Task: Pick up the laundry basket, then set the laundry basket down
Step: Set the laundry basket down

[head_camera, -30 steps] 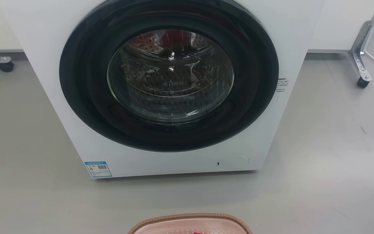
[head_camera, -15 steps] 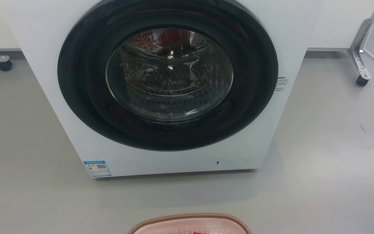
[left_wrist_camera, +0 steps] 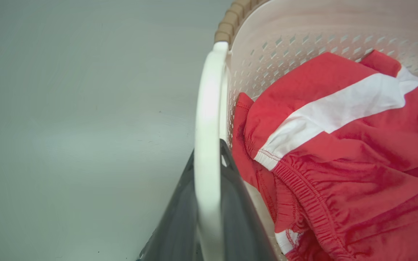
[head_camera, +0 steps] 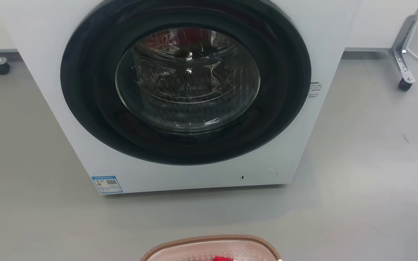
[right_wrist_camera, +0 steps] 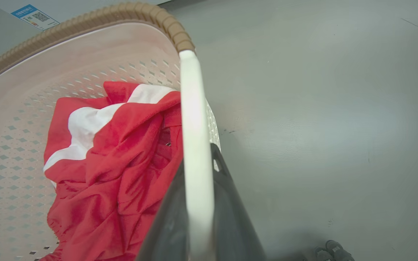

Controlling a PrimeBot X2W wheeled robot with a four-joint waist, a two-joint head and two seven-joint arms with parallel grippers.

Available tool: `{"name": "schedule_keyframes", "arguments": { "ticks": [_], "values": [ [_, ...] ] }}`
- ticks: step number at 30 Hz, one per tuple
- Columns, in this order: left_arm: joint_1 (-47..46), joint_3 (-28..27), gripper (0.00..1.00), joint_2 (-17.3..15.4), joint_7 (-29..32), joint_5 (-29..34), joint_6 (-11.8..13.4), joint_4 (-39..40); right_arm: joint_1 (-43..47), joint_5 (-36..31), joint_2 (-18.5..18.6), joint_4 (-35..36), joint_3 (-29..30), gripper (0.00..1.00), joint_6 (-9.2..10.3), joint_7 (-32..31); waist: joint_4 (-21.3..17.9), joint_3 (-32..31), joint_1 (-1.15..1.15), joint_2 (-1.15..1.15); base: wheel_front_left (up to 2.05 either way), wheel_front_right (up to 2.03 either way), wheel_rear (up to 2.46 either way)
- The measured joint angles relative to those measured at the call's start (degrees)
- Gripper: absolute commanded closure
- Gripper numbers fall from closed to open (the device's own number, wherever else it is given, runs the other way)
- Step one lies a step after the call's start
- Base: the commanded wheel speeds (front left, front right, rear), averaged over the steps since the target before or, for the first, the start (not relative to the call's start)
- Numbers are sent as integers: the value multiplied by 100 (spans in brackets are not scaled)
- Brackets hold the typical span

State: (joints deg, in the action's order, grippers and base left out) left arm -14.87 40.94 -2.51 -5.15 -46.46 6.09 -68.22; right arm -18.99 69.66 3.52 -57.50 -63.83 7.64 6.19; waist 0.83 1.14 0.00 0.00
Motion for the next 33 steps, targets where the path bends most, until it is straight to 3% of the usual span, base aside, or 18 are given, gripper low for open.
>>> {"name": "schedule_keyframes", "arguments": {
  "ticks": [12, 33],
  "values": [
    [-686, -107, 100, -16, -121, -56, 46, 140, -899, -11, 20, -107, -40, 100, 0, 138, -18, 619, 1, 0, 0, 0, 0],
    [-2253, -508, 100, -22, -460, -235, 96, 178, -2669, -120, 13, -396, 90, 100, -7, 405, 25, 2331, 3, 1, 0, 0, 0]
  ]
}}
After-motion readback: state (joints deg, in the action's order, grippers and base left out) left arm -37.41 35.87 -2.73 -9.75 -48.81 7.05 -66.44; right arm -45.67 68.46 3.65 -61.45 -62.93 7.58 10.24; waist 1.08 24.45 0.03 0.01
